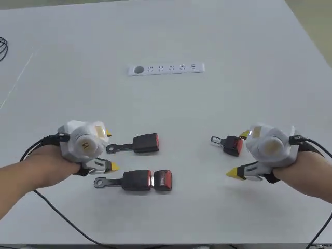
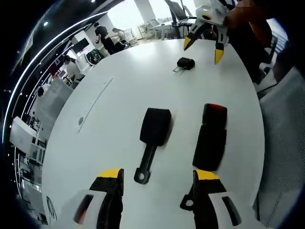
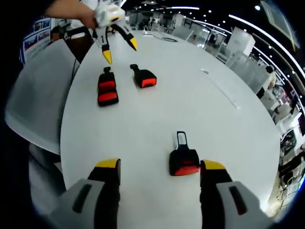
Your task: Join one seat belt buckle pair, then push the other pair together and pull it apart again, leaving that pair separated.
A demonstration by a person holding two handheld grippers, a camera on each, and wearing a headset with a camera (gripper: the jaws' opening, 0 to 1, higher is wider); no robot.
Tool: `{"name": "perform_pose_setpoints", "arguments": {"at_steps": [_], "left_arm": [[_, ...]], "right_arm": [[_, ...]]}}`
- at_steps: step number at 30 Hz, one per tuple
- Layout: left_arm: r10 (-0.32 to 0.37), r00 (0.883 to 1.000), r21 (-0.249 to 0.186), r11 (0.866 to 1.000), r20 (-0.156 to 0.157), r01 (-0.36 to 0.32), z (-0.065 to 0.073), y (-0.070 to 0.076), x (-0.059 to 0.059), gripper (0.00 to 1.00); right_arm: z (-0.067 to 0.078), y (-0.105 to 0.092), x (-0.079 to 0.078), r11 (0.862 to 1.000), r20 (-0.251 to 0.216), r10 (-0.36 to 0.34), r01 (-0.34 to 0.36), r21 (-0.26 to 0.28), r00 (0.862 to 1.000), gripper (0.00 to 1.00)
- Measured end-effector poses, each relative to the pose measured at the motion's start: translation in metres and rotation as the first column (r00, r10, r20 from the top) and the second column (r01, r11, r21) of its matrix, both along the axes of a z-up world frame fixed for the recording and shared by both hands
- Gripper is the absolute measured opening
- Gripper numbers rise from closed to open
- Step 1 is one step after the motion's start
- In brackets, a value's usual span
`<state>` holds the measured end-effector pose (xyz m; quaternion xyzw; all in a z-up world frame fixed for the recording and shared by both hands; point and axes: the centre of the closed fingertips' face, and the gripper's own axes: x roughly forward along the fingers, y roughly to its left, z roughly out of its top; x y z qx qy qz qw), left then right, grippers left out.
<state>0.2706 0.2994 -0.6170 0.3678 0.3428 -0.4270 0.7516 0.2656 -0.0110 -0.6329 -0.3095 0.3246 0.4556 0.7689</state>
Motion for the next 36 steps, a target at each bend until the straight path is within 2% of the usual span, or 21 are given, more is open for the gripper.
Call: {"name": "perform_pose_setpoints", "arguments": {"at_steps": [1, 2, 4, 7, 9, 12, 15, 16, 18, 19, 23, 27, 29, 31, 36], "left_arm": [[0.028, 1.000, -0.017, 0.999, 0.000, -0.028, 0.003, 0.005, -0.004, 0.61], [0.059, 0.998, -0.037, 0.998, -0.010, -0.059, 0.005, 0.011, -0.013, 0.63], [0.098, 0.995, -0.053, 0.994, -0.009, -0.098, 0.008, 0.022, -0.023, 0.66], [0.139, 0.990, -0.079, 0.987, -0.028, -0.141, 0.010, 0.034, -0.046, 0.72], [0.161, 0.986, -0.094, 0.982, -0.033, -0.163, 0.013, 0.040, -0.057, 0.75], [0.195, 0.980, -0.120, 0.973, -0.037, -0.198, 0.018, 0.047, -0.068, 0.80], [0.246, 0.969, -0.154, 0.957, -0.030, -0.248, 0.027, 0.055, -0.072, 0.83], [0.273, 0.961, -0.171, 0.946, -0.035, -0.275, 0.029, 0.058, -0.073, 0.84], [0.296, 0.954, -0.188, 0.936, -0.038, -0.298, 0.030, 0.063, -0.074, 0.87], [0.318, 0.947, -0.199, 0.926, -0.048, -0.321, 0.029, 0.065, -0.076, 0.89], [0.348, 0.936, -0.233, 0.906, -0.061, -0.352, 0.029, 0.064, -0.081, 0.99], [0.349, 0.935, -0.252, 0.900, -0.071, -0.355, 0.028, 0.058, -0.085, 1.00], [0.334, 0.941, -0.232, 0.913, -0.053, -0.337, 0.027, 0.057, -0.086, 1.00], [0.326, 0.944, -0.226, 0.917, -0.049, -0.328, 0.028, 0.056, -0.086, 1.00], [0.326, 0.945, -0.236, 0.917, -0.028, -0.323, 0.039, 0.051, -0.085, 1.00]], "right_arm": [[0.002, 0.000, -0.003, 1.000, 0.006, 0.000, 0.000, 0.001, 1.000, 0.71], [0.004, 0.000, -0.005, 1.000, 0.014, -0.004, 0.004, 0.005, 1.000, 0.73], [0.007, -0.001, -0.013, 1.000, 0.021, -0.022, 0.022, 0.019, 1.000, 0.76], [0.010, -0.002, -0.028, 0.997, 0.005, -0.058, 0.058, 0.057, 0.998, 0.79], [0.013, -0.004, -0.036, 0.992, -0.007, -0.096, 0.096, 0.086, 0.995, 0.81], [0.020, -0.006, -0.044, 0.984, -0.013, -0.129, 0.130, 0.121, 0.992, 0.83], [0.026, -0.009, -0.050, 0.980, -0.006, -0.149, 0.148, 0.135, 0.989, 0.87], [0.028, -0.010, -0.051, 0.978, -0.007, -0.155, 0.155, 0.143, 0.988, 0.88], [0.034, -0.011, -0.053, 0.970, -0.008, -0.178, 0.177, 0.165, 0.984, 0.91], [0.036, -0.012, -0.053, 0.967, -0.007, -0.186, 0.185, 0.175, 0.983, 0.92], [0.039, -0.016, -0.055, 0.953, -0.012, -0.228, 0.225, 0.203, 0.974, 1.00], [0.046, -0.015, -0.054, 0.947, 0.024, -0.241, 0.230, 0.223, 0.970, 0.99], [0.048, -0.016, -0.054, 0.949, 0.036, -0.239, 0.226, 0.221, 0.970, 0.99], [0.047, -0.016, -0.055, 0.950, 0.034, -0.239, 0.226, 0.214, 0.970, 0.99], [0.049, -0.015, -0.058, 0.953, 0.044, -0.234, 0.220, 0.211, 0.971, 0.95]]}}
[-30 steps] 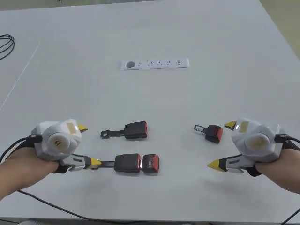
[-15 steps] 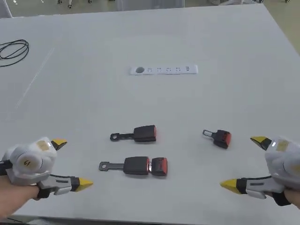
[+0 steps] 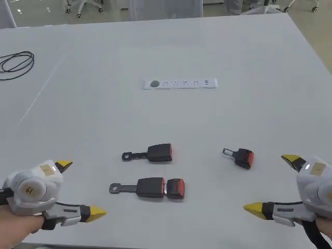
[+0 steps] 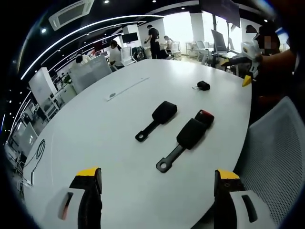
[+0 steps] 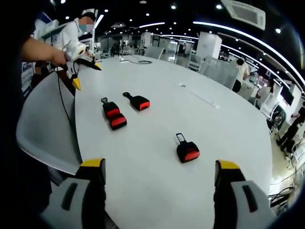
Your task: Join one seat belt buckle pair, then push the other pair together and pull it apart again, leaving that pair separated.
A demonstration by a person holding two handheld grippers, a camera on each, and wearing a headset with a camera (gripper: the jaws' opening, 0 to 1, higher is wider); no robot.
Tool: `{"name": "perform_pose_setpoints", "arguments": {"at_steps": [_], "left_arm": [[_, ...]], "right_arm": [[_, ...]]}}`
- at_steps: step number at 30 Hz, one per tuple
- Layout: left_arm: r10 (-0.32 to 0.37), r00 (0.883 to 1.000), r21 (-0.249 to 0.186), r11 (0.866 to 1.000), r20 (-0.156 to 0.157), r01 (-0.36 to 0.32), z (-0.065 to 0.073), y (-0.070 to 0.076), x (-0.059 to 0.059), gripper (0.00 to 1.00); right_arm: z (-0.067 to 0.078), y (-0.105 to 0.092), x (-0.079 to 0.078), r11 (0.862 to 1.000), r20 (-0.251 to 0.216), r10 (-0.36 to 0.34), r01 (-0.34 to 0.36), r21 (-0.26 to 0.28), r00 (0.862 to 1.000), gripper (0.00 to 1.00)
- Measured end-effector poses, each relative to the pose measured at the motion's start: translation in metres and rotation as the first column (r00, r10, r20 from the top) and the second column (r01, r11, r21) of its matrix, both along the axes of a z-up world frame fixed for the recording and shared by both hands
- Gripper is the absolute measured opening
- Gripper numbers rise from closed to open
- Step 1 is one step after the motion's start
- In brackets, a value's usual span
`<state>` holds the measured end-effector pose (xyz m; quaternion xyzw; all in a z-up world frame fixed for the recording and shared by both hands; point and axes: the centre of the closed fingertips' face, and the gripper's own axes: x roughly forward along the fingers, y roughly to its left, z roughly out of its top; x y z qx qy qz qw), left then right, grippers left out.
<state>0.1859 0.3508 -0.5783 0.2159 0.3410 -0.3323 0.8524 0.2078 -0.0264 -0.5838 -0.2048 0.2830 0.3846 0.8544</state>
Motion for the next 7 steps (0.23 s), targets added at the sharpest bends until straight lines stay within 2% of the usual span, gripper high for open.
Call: {"name": "perform_pose_setpoints", "arguments": {"at_steps": [7], "left_arm": [[0.020, 1.000, -0.013, 1.000, 0.014, -0.020, 0.0063, -0.0005, 0.0009, 0.99]], "right_arm": [[-0.0035, 0.0017, -0.0046, 1.000, -0.010, 0.005, -0.005, -0.007, 1.000, 0.95]]}}
